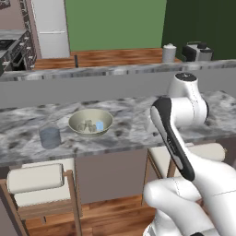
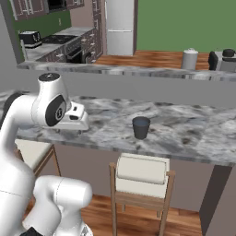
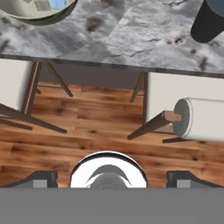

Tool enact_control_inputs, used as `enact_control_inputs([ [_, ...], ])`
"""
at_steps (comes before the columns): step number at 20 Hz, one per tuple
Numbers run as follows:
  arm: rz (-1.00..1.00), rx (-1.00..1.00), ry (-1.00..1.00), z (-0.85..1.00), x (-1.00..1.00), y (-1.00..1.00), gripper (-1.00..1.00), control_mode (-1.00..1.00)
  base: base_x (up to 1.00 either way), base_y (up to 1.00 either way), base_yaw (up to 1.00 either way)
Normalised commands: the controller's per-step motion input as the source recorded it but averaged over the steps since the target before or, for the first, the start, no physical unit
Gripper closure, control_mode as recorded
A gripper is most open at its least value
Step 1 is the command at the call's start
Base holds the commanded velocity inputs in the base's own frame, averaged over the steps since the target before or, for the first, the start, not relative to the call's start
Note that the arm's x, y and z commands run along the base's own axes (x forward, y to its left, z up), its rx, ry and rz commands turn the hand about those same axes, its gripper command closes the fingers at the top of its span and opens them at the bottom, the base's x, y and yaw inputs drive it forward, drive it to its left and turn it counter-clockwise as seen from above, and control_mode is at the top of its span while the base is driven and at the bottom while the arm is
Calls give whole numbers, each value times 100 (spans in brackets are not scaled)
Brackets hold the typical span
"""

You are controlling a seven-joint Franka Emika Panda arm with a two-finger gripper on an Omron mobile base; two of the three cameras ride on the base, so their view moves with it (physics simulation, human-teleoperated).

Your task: There are four ice cubes in the ice bowl. Place two ice cubes in each glass of water.

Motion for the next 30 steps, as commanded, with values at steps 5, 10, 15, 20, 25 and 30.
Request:
enact_control_inputs([
  [5,0,0,0,-17,-23,0,-100,-100,0,0,0],
  [10,0,0,0,-15,-22,0,-100,-100,0,0,0],
  [15,0,0,0,-10,-17,0,-100,100,-4,0,0],
  [20,0,0,0,0,0,0,-100,100,-7,2,0],
  [25,0,0,0,0,0,0,-100,100,0,30,0],
  [30,0,0,0,0,0,0,-100,100,0,41,0],
])
